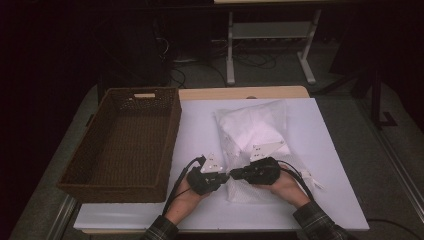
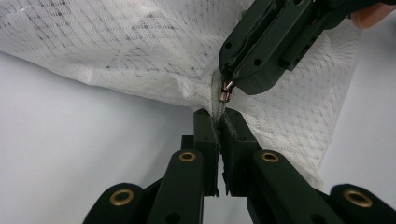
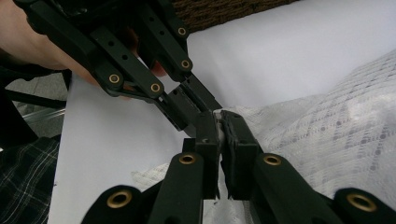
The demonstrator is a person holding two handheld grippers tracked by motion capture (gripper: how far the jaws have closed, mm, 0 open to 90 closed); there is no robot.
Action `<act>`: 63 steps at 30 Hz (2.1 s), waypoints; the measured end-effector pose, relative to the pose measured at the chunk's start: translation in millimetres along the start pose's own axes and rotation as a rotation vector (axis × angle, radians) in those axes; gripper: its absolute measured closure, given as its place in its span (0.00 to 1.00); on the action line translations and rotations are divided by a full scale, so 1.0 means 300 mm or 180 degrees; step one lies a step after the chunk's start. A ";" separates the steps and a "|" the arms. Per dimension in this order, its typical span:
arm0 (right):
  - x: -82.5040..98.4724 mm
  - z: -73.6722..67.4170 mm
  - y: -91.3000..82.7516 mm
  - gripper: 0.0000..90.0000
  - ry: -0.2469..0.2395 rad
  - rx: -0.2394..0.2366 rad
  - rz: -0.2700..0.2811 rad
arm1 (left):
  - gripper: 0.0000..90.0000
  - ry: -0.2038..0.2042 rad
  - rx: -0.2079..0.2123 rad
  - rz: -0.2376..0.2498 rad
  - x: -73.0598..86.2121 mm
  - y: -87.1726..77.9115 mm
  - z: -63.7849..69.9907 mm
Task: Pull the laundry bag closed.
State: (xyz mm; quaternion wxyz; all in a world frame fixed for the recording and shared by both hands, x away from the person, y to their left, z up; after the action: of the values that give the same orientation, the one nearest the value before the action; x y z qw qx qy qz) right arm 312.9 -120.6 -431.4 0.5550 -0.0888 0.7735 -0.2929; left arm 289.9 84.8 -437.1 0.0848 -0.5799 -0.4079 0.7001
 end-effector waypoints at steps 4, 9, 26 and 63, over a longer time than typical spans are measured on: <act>0.000 -0.002 0.001 0.95 -0.0021 0.0018 0.0009 | 0.95 -0.0001 -0.0003 -0.0015 0.000 -0.001 -0.002; -0.001 -0.007 0.001 0.95 -0.0065 0.0061 0.0014 | 0.95 -0.0042 0.0006 -0.0009 0.001 -0.004 -0.006; 0.012 0.004 -0.046 0.96 -0.0072 0.0161 0.0081 | 0.95 -0.0099 -0.0023 -0.0036 0.012 -0.018 -0.020; 0.064 0.021 -0.189 0.96 0.0058 0.0412 0.0281 | 0.95 -0.0177 0.0001 -0.0084 0.027 -0.017 -0.033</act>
State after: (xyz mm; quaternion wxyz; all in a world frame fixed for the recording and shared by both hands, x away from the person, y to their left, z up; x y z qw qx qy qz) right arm 301.0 -177.8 -417.1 0.5649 -0.0158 0.7611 -0.3183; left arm 294.3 97.6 -439.7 0.0827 -0.5547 -0.4176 0.7149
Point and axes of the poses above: each handheld gripper's, and its own axes: y roughly forward along the jaws, x roughly out of its underside, z roughly to its right, the point moved 1 cm from there along y, roughly forward along the jaws, and after that the axes turned 2 degrees about y, right-handed, at the moved point
